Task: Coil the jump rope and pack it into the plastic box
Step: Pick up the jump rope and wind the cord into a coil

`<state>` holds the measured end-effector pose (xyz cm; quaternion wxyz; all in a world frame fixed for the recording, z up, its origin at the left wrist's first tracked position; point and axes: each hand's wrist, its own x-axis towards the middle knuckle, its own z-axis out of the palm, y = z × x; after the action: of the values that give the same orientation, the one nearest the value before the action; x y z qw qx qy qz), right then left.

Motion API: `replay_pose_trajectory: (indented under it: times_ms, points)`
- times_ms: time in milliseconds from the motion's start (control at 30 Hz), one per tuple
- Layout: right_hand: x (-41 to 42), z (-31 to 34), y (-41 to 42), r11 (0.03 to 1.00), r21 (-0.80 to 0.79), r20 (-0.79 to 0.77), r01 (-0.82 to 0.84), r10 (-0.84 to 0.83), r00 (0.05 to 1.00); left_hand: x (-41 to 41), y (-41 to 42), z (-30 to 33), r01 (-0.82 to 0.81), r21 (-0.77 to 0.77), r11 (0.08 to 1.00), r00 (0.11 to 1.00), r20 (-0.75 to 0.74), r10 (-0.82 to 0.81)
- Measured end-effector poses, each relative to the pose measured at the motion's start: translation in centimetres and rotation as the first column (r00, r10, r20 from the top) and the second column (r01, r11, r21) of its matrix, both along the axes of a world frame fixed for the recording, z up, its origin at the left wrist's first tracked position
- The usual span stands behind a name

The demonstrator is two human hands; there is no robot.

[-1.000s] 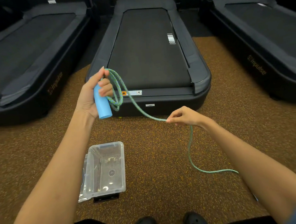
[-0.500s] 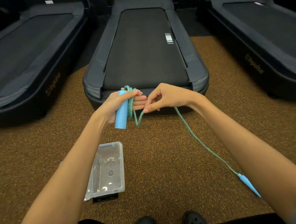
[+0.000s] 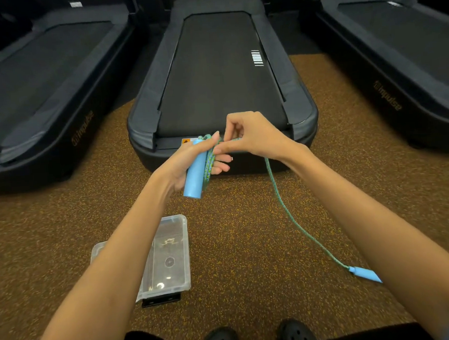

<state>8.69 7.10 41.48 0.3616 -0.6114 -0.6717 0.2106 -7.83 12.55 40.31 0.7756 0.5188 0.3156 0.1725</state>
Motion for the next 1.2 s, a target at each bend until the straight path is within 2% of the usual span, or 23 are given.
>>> replay_pose_trajectory:
  times_ms: [233,333,567,833,1033,1200]
  points:
    - [1.3,-0.7,0.0,0.991,0.047,-0.063,0.123,-0.12,0.991,0.0,-0.2,0.1,0.041,0.07,0.997,0.999,-0.014,-0.04]
    - [1.5,-1.2,0.0,0.991,0.025,-0.083,0.133,-0.13,0.988,0.0,0.0,-0.3,0.058,0.109,0.992,0.998,-0.039,-0.054]
    - [1.6,-3.1,0.4,0.993,0.049,-0.257,0.109,-0.093,0.962,0.2,0.6,-0.5,0.047,0.104,0.993,0.998,-0.044,-0.042]
    - [2.2,-5.8,1.1,0.972,0.106,-0.249,0.209,-0.178,0.952,0.4,0.9,0.1,0.053,0.104,0.993,0.998,-0.025,-0.051]
    - [2.1,-7.1,1.4,0.962,0.105,-0.26,0.252,-0.218,0.941,1.1,0.8,0.7,0.102,0.135,0.986,0.995,-0.034,-0.098]
    - [1.8,-8.1,1.6,0.958,0.076,-0.293,0.277,-0.244,0.925,1.0,1.2,1.5,0.077,0.133,0.988,0.996,0.026,-0.081]
